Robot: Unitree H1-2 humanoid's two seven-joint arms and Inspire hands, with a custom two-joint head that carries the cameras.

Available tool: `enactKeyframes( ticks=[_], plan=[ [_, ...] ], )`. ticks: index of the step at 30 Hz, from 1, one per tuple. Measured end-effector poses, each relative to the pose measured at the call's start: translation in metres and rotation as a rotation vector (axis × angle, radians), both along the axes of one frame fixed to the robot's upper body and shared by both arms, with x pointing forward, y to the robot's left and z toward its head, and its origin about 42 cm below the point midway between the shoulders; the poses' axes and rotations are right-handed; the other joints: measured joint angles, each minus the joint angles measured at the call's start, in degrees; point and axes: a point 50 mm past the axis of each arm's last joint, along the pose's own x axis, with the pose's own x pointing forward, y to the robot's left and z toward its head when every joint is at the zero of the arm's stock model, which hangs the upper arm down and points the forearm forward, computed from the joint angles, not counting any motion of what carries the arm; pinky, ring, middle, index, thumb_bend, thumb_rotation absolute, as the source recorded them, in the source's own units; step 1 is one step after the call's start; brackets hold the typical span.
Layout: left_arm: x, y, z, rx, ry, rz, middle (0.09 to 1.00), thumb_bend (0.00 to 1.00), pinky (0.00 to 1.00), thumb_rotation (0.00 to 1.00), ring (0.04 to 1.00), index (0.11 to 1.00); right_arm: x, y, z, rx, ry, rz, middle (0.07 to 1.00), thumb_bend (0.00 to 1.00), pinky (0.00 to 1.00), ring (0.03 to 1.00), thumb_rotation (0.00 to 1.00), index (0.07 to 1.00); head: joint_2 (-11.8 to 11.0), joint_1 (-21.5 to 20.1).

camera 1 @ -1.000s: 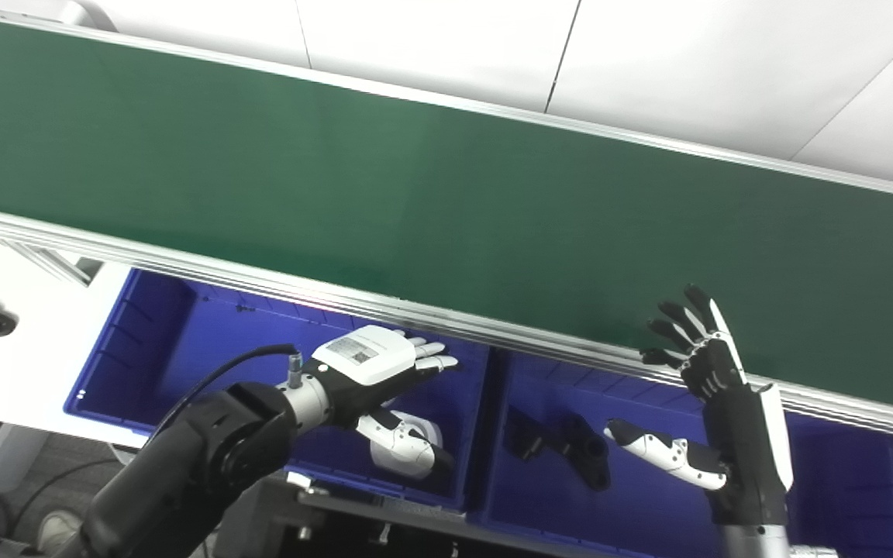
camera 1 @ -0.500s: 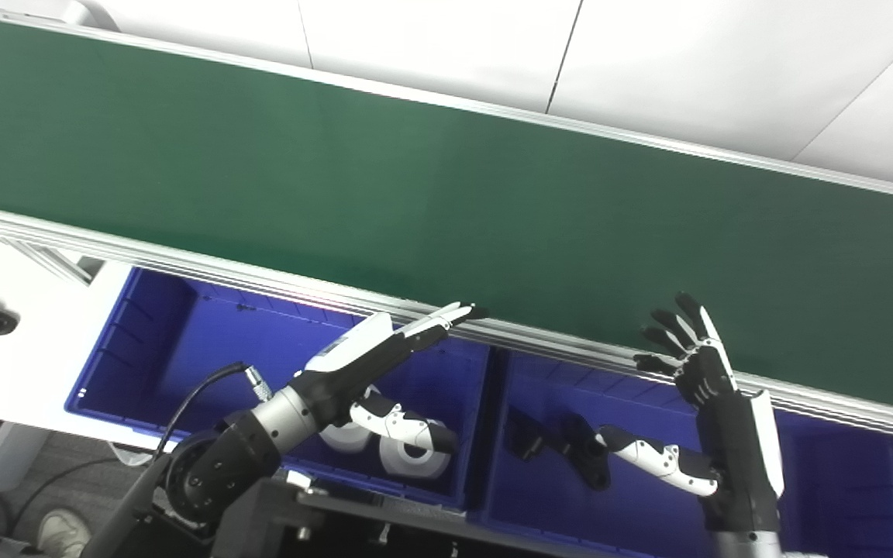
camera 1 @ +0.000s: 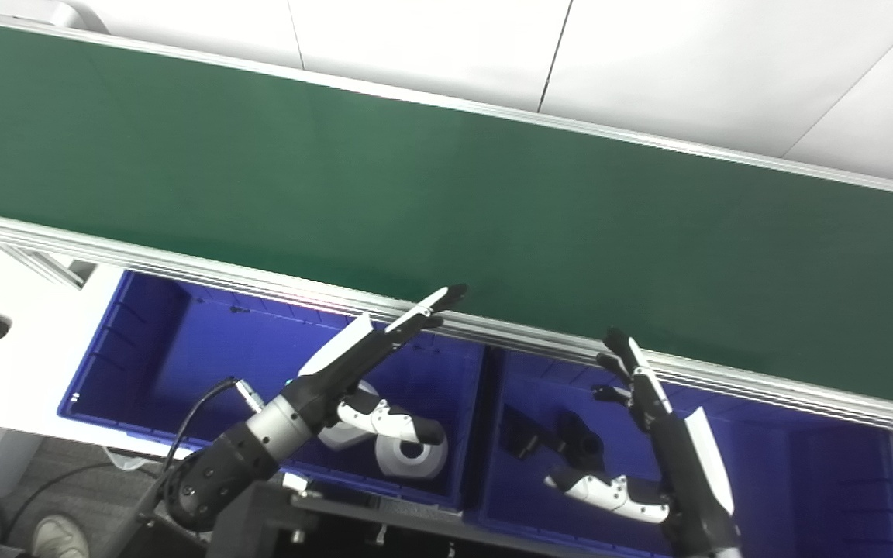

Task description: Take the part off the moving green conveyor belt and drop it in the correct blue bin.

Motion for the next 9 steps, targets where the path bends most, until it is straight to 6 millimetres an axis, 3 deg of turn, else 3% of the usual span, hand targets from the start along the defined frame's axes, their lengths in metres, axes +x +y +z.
enactKeyframes(
  ticks=[2,9],
  plan=[
    [-0.001,0.006,-0.003,-0.012,0.023,0.003,1.0,0.88,0.99,0.54,1.0,1.0,0.0,0.006,-0.001,-0.011,0.007,0.005,0.978,0.94,0.85,0.934,0.43,1.0,-1.4,-5.34],
    [-0.004,0.033,-0.013,-0.029,0.069,0.001,1.0,0.87,1.0,0.51,1.0,1.0,-0.001,0.032,-0.002,-0.044,0.018,-0.004,0.995,0.94,0.84,0.945,0.46,1.0,-3.25,-10.82]
  ],
)
